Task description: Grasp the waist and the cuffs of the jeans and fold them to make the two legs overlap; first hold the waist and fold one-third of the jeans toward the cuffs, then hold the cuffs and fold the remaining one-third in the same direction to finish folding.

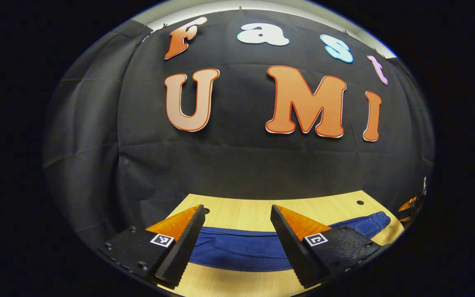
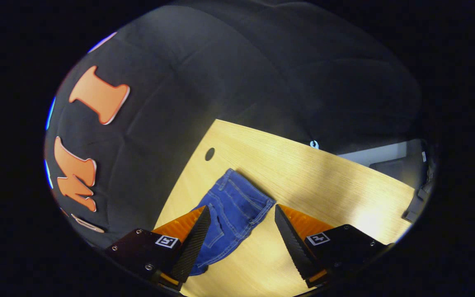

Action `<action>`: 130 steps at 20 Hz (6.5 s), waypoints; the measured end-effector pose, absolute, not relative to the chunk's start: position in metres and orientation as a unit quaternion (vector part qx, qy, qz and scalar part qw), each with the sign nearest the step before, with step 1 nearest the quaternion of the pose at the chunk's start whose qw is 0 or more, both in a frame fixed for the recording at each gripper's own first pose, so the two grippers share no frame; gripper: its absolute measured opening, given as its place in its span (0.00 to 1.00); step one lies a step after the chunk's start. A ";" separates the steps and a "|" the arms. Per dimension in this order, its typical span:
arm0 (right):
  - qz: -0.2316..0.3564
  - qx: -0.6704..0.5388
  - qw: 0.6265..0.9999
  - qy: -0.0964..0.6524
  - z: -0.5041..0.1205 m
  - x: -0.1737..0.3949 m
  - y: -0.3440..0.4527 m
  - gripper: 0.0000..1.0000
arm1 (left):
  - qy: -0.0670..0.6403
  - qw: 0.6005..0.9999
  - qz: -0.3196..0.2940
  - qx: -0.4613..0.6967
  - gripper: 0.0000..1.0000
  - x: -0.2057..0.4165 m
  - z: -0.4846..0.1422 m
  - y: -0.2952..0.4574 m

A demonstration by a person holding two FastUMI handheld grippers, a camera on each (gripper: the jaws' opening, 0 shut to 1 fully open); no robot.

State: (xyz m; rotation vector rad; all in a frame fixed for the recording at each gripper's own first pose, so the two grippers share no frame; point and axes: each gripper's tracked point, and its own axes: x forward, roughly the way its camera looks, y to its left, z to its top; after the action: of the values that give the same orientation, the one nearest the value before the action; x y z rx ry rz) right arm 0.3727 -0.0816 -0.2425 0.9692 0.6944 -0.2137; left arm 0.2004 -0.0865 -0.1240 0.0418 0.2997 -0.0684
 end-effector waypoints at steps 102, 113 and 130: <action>0.036 0.286 0.896 0.337 -0.125 0.340 0.290 0.97 | 0.392 0.822 0.088 -0.404 0.98 0.162 -0.217 -0.084; 0.019 0.307 0.885 0.351 -0.133 0.339 0.277 0.97 | 0.362 0.841 0.074 -0.394 0.95 0.231 -0.240 -0.144; 0.023 0.316 0.891 0.326 -0.129 0.348 0.205 0.97 | 0.259 0.939 -0.033 -0.226 0.10 0.252 -0.020 -0.310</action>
State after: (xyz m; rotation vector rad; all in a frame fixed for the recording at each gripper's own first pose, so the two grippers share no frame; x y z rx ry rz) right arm 0.3476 0.2053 -0.1293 0.6563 0.6769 0.0471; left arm 0.2524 -0.3098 -0.0202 -0.4612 0.5283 -0.0668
